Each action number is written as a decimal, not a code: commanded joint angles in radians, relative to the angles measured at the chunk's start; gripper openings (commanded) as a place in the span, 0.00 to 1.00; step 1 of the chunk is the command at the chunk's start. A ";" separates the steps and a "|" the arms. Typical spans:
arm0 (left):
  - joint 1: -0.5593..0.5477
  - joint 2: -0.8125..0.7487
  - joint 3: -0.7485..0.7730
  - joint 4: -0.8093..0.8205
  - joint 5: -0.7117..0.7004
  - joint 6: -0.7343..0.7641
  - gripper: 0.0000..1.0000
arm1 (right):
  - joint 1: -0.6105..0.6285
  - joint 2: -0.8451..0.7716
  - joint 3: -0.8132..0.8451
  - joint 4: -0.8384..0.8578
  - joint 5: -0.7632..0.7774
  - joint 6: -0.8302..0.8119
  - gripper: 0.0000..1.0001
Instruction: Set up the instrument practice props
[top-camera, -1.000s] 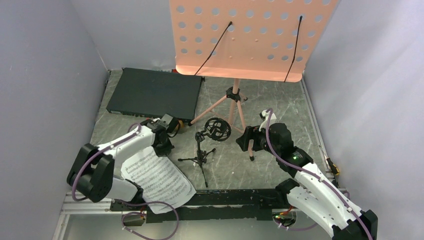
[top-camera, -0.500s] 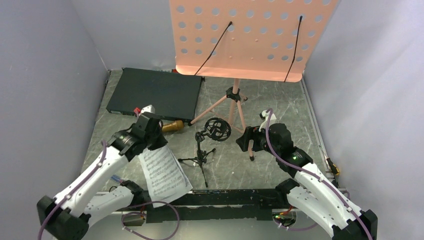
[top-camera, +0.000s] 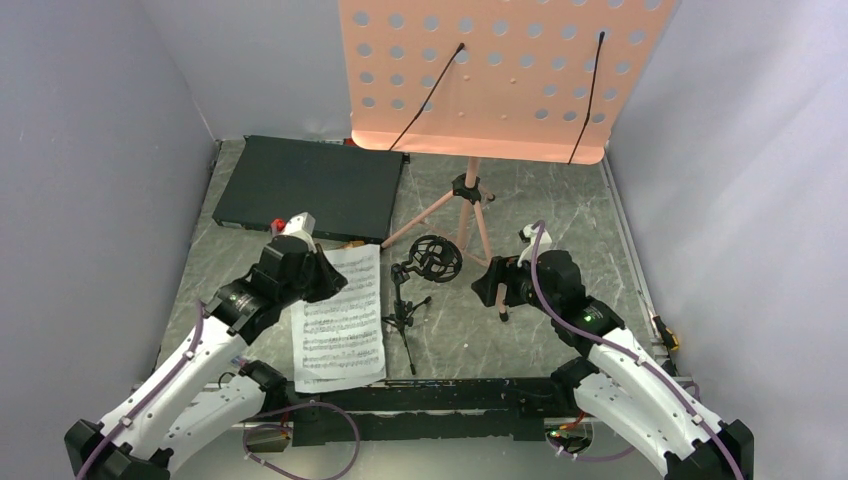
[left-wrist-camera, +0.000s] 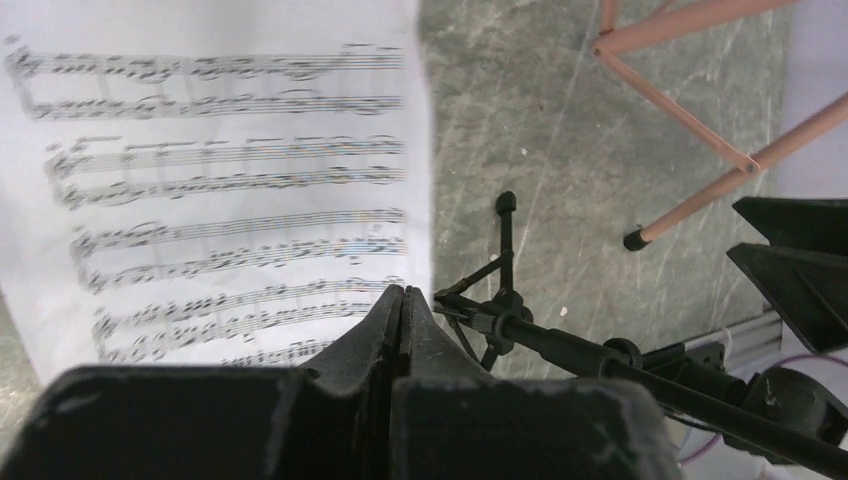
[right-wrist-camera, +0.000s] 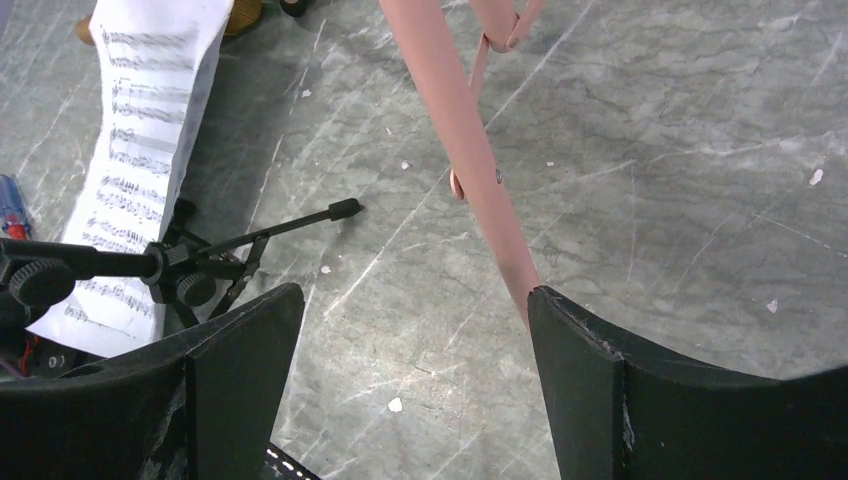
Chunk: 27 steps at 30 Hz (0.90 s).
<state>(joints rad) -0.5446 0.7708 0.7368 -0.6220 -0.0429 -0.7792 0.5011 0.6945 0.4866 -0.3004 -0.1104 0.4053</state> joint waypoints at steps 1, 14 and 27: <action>0.000 0.018 0.014 0.082 0.086 0.060 0.03 | 0.006 -0.014 0.009 0.054 -0.009 0.014 0.87; 0.000 -0.076 -0.005 0.092 0.008 0.072 0.35 | 0.005 -0.019 0.010 0.053 -0.026 0.025 0.87; -0.048 0.432 0.111 0.097 0.069 0.113 0.76 | 0.006 -0.009 0.008 0.056 -0.033 0.033 0.87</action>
<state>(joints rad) -0.5533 1.0859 0.7593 -0.5453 0.0147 -0.6903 0.5011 0.6937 0.4866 -0.2893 -0.1341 0.4236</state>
